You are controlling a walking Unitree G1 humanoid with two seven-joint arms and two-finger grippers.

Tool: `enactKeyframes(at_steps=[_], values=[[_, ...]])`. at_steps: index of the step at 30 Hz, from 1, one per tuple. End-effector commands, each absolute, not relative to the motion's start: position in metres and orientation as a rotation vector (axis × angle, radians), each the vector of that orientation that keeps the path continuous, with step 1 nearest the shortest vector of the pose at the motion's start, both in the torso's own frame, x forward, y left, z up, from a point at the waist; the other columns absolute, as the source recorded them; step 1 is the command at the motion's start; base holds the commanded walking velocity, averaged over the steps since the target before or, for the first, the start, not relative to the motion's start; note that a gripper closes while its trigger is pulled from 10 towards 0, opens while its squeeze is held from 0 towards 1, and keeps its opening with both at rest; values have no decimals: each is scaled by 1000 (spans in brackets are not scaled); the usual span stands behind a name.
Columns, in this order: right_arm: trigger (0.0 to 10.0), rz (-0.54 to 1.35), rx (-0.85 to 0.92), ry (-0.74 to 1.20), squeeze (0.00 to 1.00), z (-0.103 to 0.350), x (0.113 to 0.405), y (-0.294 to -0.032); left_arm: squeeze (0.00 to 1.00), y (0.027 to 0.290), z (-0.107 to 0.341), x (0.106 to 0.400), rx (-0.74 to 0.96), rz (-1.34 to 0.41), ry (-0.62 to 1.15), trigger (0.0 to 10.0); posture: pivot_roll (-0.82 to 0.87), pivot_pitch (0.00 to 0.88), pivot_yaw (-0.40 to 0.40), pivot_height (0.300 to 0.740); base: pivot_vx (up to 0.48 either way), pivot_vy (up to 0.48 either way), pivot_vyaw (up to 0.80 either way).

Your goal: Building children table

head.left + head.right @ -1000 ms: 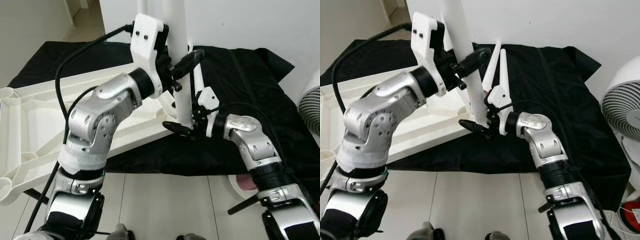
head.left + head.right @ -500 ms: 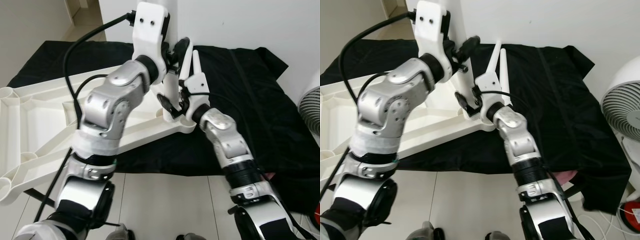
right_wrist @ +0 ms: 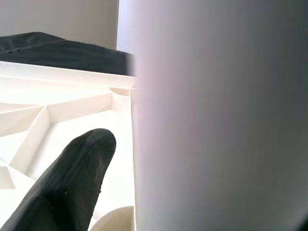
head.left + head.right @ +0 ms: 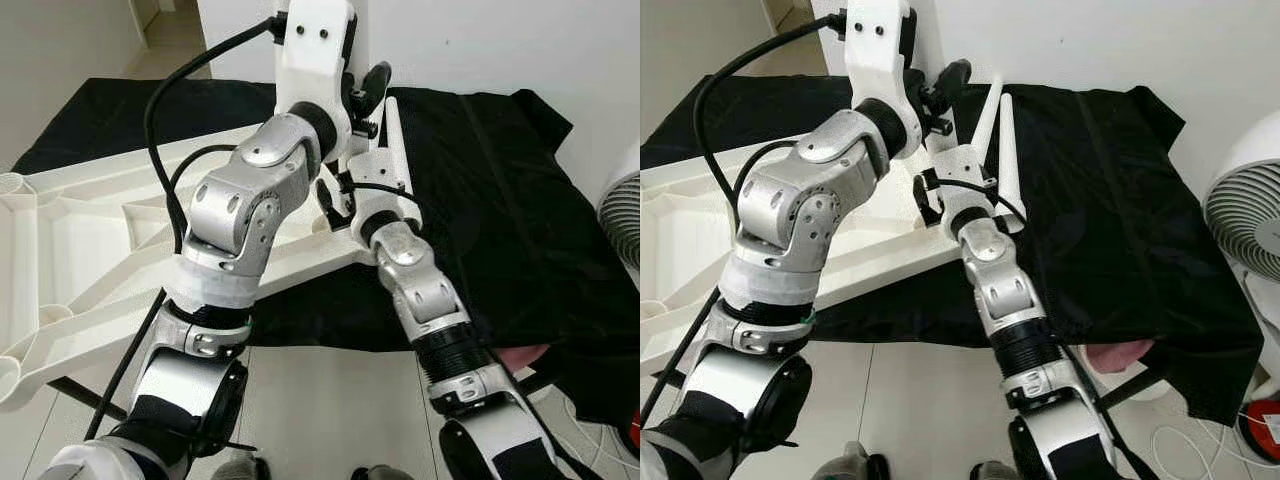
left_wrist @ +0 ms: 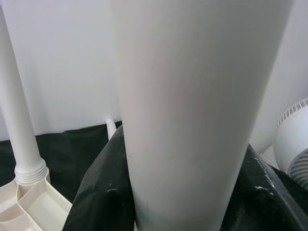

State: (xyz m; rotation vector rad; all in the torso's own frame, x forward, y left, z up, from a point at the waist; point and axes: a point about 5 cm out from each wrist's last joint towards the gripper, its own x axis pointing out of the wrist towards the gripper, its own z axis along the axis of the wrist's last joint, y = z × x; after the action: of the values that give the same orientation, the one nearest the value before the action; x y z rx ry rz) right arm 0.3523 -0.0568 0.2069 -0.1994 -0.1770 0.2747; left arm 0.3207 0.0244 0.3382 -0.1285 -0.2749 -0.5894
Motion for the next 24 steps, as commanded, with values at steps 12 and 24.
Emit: enactKeyframes(at_steps=[12, 24], values=[[10000, 199, -248, -220, 0, 213, 351, -51, 0, 15, 346, 317, -139, -612, -301, 10000, -45, 58, 35, 740, 0, 0, 0], [8039, 159, -255, -220, 0, 218, 352, -52, 0, 13, 347, 317, -142, -619, -299, 10000, -44, 61, 37, 740, 0, 0, 0]])
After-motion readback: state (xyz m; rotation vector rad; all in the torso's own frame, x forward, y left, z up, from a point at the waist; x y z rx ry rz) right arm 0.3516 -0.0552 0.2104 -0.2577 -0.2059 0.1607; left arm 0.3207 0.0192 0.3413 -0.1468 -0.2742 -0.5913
